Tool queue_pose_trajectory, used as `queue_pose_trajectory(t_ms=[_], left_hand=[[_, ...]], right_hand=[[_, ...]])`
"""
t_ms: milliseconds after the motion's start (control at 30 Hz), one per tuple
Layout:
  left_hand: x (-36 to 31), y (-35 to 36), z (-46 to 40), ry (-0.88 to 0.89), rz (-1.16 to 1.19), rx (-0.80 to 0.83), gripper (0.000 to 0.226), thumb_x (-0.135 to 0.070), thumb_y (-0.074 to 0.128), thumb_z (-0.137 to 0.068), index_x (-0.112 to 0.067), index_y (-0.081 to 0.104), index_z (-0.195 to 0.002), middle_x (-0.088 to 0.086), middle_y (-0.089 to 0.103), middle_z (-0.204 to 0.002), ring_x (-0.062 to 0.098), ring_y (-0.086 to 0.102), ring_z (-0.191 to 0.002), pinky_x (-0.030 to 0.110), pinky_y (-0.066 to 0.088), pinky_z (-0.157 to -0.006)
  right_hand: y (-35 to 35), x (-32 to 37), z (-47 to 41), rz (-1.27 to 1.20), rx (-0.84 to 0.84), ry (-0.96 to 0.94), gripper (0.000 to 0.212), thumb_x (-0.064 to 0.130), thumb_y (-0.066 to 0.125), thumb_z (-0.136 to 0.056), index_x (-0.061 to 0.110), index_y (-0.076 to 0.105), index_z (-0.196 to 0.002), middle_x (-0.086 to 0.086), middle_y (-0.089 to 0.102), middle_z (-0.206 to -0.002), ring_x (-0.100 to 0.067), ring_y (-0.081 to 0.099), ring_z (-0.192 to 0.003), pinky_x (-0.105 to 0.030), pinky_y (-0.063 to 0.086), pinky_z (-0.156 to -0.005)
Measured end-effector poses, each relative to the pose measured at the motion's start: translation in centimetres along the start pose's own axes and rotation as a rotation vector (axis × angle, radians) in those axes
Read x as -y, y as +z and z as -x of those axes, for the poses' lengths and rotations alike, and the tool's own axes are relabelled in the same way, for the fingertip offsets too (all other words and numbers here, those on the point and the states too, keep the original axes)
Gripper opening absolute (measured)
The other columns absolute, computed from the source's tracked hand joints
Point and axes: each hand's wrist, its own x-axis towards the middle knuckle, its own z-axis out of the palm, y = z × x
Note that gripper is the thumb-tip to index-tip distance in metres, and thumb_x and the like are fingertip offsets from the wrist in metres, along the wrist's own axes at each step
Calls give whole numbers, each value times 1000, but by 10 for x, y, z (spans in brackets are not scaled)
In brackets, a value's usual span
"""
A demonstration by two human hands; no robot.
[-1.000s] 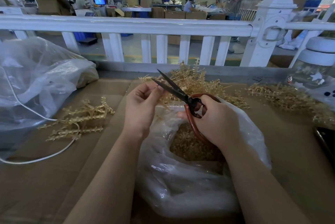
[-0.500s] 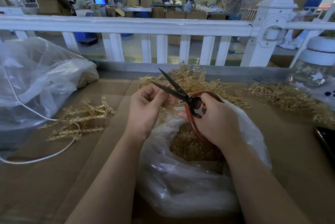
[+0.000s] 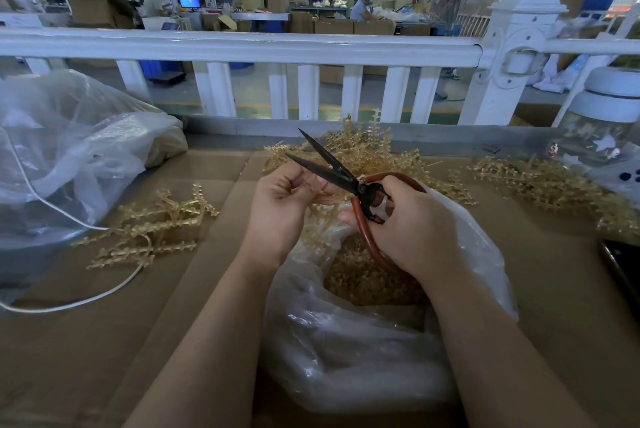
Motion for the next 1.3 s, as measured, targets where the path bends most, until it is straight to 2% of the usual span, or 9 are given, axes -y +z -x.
queue_pose_trajectory(t_ms=[167,333,533,667,767,867,1033,1167,1300], left_hand=[[-1,0,0,19,-2,1,23,4,55,-95,-13,71,-93,0,74,-81,13,68,-74,21,53,-66],[-1,0,-1,22,1,8,22,5,54,-95,-10,70,-94,-5,74,-80,10,68,-74,21,54,-66],[0,-1,-1,20,16,4,14,3,55,-95,-1,69,-96,11,71,-83,12,67,-73,21,53,-66],[2,-1,-2,22,15,-5,13,1,56,-95,6,68,-95,20,70,-85,16,66,-74,22,53,-67],[1,-1,-2,19,20,-10,16,2,56,-95,-3,70,-88,5,72,-78,13,65,-72,20,52,-67],[0,0,-2,-14,91,-37,16,0,56,-95,-8,70,-93,-4,71,-77,9,65,-72,20,52,-69],[0,-4,-4,-64,236,-134,13,-4,58,-94,-2,67,-102,-3,69,-74,9,62,-71,22,51,-71],[1,-6,-6,-79,303,-142,18,0,57,-92,3,65,-108,-1,70,-73,10,61,-69,21,51,-66],[-2,-3,-10,-78,323,-160,21,10,52,-93,-6,65,-101,4,72,-79,9,63,-65,19,52,-64]], right_hand=[[3,-2,-1,56,-40,-19,56,84,49,-80,31,61,-90,17,61,-77,-4,56,-69,-26,54,-55],[3,-3,-1,40,-35,-21,59,86,48,-79,30,61,-91,15,62,-79,-4,58,-70,-29,55,-56],[4,-3,0,37,-34,-5,68,91,43,-75,29,64,-89,15,65,-76,-5,60,-68,-25,54,-57],[5,-5,0,31,-58,-25,60,82,53,-79,25,68,-89,14,65,-73,-7,61,-66,-29,55,-56],[6,-4,0,17,-61,-15,56,81,58,-78,25,62,-77,14,60,-66,-6,58,-60,-25,50,-52],[4,-1,2,-36,-33,25,55,83,59,-75,28,58,-72,18,55,-61,0,54,-57,-11,37,-50],[3,0,1,-120,37,89,41,79,63,-76,39,55,-78,25,52,-66,6,55,-65,-11,35,-49],[3,-1,-1,-77,80,73,55,87,53,-72,33,60,-83,19,56,-65,2,54,-61,-17,38,-51],[-2,-2,-3,-21,92,37,58,86,50,-74,32,63,-91,25,54,-70,8,51,-65,-10,35,-53]])
